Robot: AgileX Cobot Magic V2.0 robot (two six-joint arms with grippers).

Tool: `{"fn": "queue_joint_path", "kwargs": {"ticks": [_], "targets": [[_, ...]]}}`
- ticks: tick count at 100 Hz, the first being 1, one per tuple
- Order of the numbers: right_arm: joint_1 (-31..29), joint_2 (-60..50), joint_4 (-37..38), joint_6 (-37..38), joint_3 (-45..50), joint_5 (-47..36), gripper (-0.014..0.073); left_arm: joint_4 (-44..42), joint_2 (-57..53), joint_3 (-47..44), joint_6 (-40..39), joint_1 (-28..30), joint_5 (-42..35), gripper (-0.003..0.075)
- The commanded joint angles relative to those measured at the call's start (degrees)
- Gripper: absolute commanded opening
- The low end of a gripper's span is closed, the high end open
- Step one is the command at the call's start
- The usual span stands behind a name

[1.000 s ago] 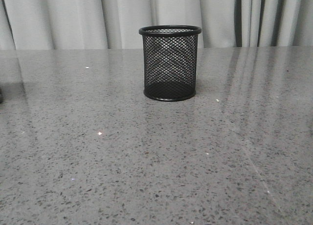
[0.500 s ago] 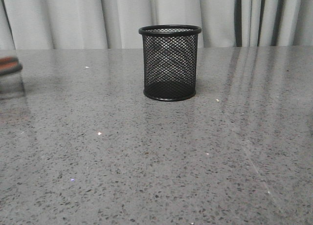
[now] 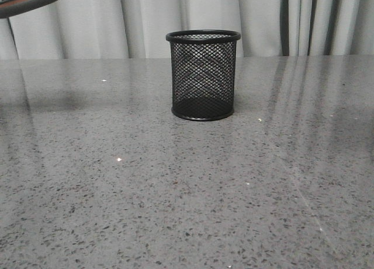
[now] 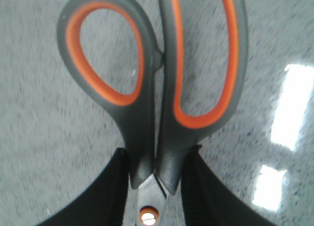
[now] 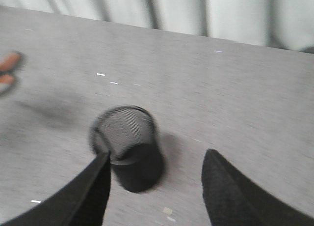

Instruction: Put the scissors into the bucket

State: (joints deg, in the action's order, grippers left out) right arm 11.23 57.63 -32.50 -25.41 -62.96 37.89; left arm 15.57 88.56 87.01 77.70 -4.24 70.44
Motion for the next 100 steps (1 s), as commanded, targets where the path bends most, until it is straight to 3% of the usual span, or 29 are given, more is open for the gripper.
{"fn": "queue_joint_path", "kwargs": {"ticks": [1,12,34,49,100], "targets": [[0.0,3.8,-10.4,-5.9,-6.7,1.2,0.0374,2.5,-2.9,3.1,0.1,-2.9,-0.7,-0.0019],[0.0,10.7,-19.4,-8.7,-13.4,5.5,0.0374,3.5,-2.9,5.7,0.1,-5.7,-0.2,-0.0019],[0.0,23.1,-28.8,-8.7,-24.2,17.7,0.0374,5.9,-2.9,11.3,0.1,-8.9,-0.2,-0.0019],[0.5,29.6,-35.7,-8.7,-29.1,21.7,0.0374,7.1,-2.9,13.6,0.1,-10.2,-0.2,-0.0019],[8.0,38.8,-36.5,-9.1,-36.2,19.6,0.0374,8.5,-2.9,14.3,0.1,-11.4,-0.5,-0.0019]]}}
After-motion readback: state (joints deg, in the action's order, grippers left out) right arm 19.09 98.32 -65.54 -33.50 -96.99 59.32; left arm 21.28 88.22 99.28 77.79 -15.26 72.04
